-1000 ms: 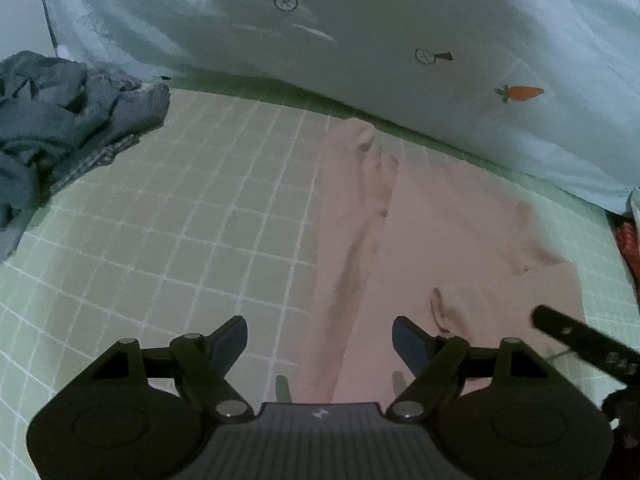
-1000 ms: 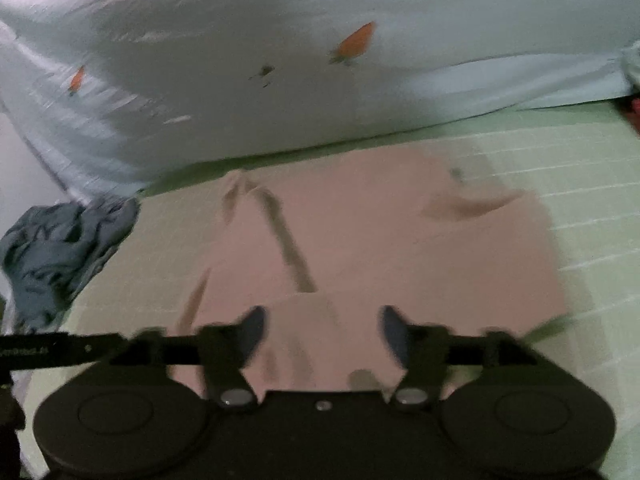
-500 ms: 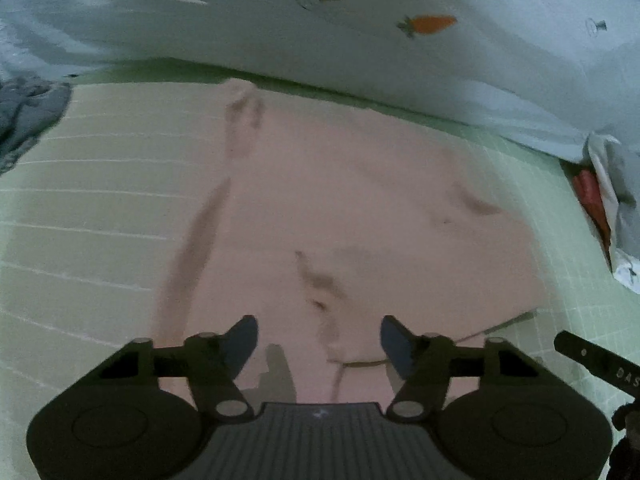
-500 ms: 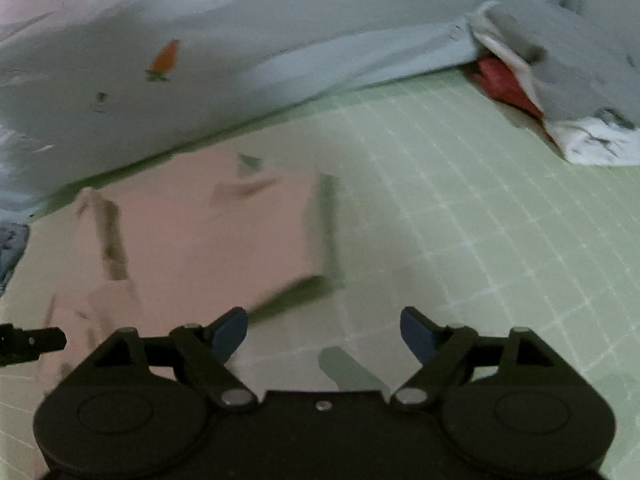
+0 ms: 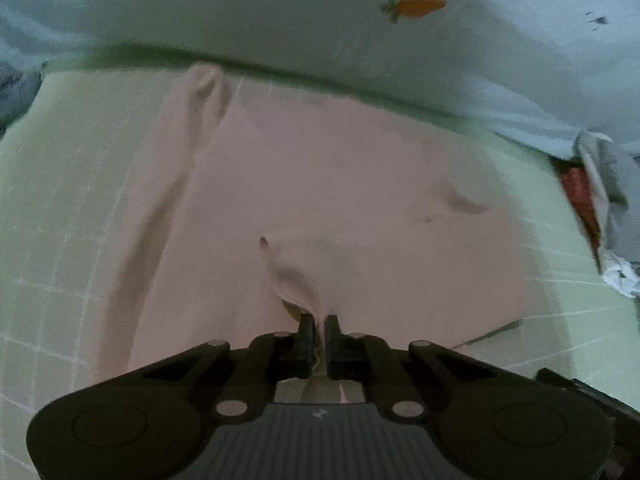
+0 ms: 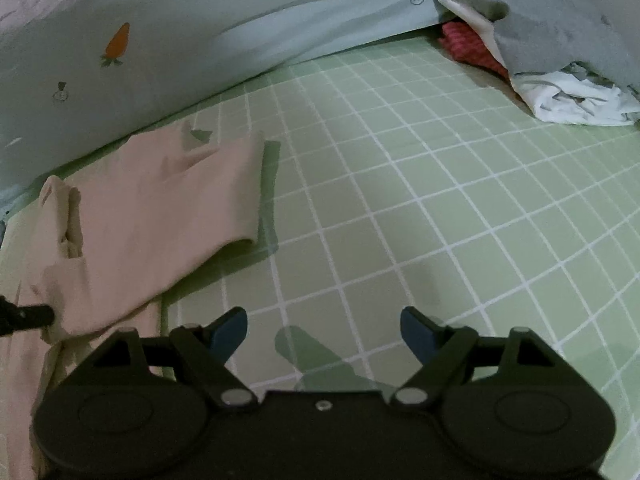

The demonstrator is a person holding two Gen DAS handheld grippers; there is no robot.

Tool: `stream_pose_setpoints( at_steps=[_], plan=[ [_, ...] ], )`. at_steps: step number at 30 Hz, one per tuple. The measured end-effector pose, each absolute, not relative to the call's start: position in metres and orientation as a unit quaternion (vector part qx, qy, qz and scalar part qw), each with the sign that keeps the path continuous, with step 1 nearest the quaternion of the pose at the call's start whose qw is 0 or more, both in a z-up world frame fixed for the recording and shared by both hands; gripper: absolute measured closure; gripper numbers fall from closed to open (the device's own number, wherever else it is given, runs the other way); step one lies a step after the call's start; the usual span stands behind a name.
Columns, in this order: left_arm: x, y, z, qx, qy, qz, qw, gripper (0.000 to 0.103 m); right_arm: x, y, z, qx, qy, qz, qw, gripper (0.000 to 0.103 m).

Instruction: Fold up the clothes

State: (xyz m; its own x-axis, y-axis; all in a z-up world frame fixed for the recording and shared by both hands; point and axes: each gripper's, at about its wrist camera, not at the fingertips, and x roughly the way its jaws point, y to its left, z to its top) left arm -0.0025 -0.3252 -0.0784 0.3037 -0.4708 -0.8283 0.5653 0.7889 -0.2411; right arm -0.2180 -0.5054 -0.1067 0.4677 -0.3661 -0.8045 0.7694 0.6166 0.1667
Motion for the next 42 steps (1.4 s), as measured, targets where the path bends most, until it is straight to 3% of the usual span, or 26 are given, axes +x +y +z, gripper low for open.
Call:
stream_pose_setpoints(
  at_steps=[13,23,30,31,32,33,35,36,42],
  plan=[
    [0.073,-0.228,-0.006,0.005,0.408,-0.284,0.868,0.098,-0.173,-0.462,-0.094,0.262,0.367,-0.359,0.817,0.019],
    [0.14,-0.114,-0.006,-0.042,0.391,-0.193,0.899,0.099,-0.126,-0.396,-0.083,0.224,0.377,-0.353,0.827,0.019],
    [0.164,-0.084,-0.023,-0.043,0.418,-0.159,0.893,0.097,-0.122,-0.357,-0.084,0.199,0.394,-0.36,0.822,0.019],
    [0.162,-0.085,-0.026,-0.035,0.422,-0.153,0.893,0.088,-0.124,-0.354,-0.084,0.196,0.395,-0.363,0.821,0.019],
    [0.16,-0.085,-0.028,-0.027,0.426,-0.151,0.891,0.072,-0.125,-0.351,-0.084,0.193,0.395,-0.365,0.821,0.019],
    [0.156,-0.085,-0.029,-0.023,0.429,-0.157,0.889,0.065,-0.126,-0.349,-0.084,0.19,0.395,-0.367,0.821,0.017],
    [0.145,-0.087,-0.032,-0.021,0.431,-0.169,0.886,0.049,-0.129,-0.345,-0.083,0.182,0.392,-0.37,0.822,0.005],
    [0.138,-0.089,-0.033,-0.018,0.433,-0.176,0.884,0.047,-0.132,-0.344,-0.083,0.177,0.389,-0.37,0.825,0.0],
    [0.088,-0.112,-0.043,0.003,0.449,-0.214,0.868,0.036,-0.147,-0.346,-0.087,0.166,0.393,-0.354,0.832,0.0]
  ],
)
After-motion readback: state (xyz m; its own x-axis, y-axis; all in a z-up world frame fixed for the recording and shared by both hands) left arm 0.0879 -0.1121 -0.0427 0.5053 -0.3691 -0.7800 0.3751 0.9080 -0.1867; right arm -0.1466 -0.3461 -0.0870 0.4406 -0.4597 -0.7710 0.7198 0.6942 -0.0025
